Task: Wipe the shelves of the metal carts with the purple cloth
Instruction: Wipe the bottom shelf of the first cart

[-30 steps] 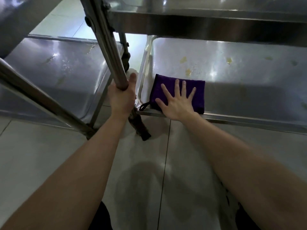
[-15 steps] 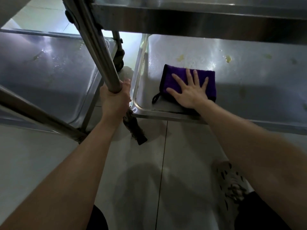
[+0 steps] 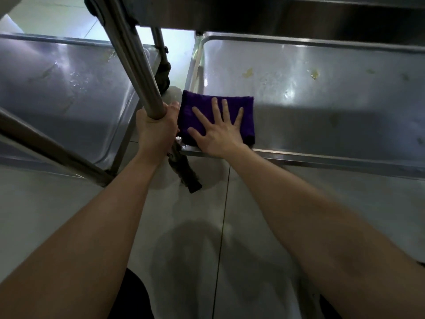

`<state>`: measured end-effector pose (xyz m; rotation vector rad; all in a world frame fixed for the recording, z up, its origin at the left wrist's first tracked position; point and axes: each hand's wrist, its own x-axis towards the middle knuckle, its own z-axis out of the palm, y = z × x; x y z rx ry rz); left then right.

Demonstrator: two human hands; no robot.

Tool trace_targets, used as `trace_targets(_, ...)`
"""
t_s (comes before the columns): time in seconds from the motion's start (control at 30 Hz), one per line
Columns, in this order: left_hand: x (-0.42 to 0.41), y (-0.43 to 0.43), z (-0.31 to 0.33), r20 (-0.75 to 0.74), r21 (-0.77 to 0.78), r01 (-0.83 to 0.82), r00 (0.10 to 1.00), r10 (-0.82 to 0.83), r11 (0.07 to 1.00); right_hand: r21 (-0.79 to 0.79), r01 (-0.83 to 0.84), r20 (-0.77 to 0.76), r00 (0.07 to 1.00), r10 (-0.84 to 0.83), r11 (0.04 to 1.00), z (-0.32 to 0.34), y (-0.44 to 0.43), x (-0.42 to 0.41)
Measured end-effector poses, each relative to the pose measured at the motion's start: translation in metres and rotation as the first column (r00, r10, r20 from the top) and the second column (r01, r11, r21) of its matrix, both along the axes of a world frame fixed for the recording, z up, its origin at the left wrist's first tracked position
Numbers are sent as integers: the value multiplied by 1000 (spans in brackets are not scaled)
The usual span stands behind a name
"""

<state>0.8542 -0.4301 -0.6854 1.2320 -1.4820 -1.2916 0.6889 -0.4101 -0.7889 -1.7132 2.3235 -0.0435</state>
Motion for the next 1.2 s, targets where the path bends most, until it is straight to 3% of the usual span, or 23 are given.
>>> trace_targets(0.13,2,0,3,13,-16,6,1000,-6,1000,2,-12,37,999,12,1000,3,32,-21)
trace_targets(0.47,5,-8,-8,-25,26,5,1000,-4,1000,141,311,22,948,-317,940,18,167,-160)
trace_targets(0.83,11,-19,-23,-42,-3,42,998,-42,999,147,365,-1,930,-369,919,8,93,-181)
trace_targets(0.97,7,-21,-22,-36,-19,15,999,-16,1000,114,321,2,946,-323,940,9,37,-148)
trace_targets(1.2,2,-12,-18,-60,-20,0,998,-2,1000,50,12,25,1000,-13,999,8,-32,-13)
